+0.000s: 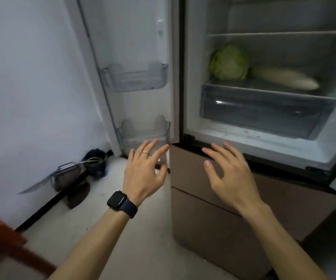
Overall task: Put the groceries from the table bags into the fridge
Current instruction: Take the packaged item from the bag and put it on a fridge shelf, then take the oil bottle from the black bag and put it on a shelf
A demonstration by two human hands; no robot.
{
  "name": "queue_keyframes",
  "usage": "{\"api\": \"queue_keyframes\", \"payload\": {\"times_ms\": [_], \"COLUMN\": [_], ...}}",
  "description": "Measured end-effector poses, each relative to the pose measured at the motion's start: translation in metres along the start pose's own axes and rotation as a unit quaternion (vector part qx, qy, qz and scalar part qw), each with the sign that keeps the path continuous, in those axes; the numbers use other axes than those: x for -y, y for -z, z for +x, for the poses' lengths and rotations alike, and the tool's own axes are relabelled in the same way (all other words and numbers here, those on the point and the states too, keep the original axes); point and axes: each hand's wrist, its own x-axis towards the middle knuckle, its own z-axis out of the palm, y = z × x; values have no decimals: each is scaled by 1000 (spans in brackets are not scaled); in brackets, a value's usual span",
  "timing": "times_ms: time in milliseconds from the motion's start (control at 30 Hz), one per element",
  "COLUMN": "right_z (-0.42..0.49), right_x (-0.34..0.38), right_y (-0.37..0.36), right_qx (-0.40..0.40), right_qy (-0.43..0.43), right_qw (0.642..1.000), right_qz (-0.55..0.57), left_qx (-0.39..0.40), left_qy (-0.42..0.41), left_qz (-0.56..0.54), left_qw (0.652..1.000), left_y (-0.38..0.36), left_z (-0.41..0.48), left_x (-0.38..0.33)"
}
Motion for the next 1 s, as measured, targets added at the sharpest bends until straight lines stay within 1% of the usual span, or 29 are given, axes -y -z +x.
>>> {"api": "queue_keyframes", "payload": {"times_ms": [133,233,367,533,600,767,900,1000], "right_z": [-16,-30,-58,-107,-130,-190,-228,-248], "right_x": [55,109,195,317,370,486,559,606], "right_y": [-40,-70,-101,-133,-141,-165,-171,-177], "right_qx": [75,107,157,181,178,191,217,222], "right_qy": [71,129,195,274,306,376,410,428], "right_qw": [995,985,965,937,925,899,875,863], "right_qz": [11,35,74,119,136,116,141,151], "left_qx": [-1,-13,-15,-57,-74,-106,-110,-118], "left_qy": [95,158,249,341,367,414,454,478], "left_qz": [67,101,141,176,192,232,239,235], "left_qw": [993,982,958,922,907,874,851,838], "left_y": [44,81,139,221,260,347,396,421], "left_z": [-79,-144,-229,-338,-383,-489,-555,-591], "left_x": [57,95,138,184,203,244,278,305]}}
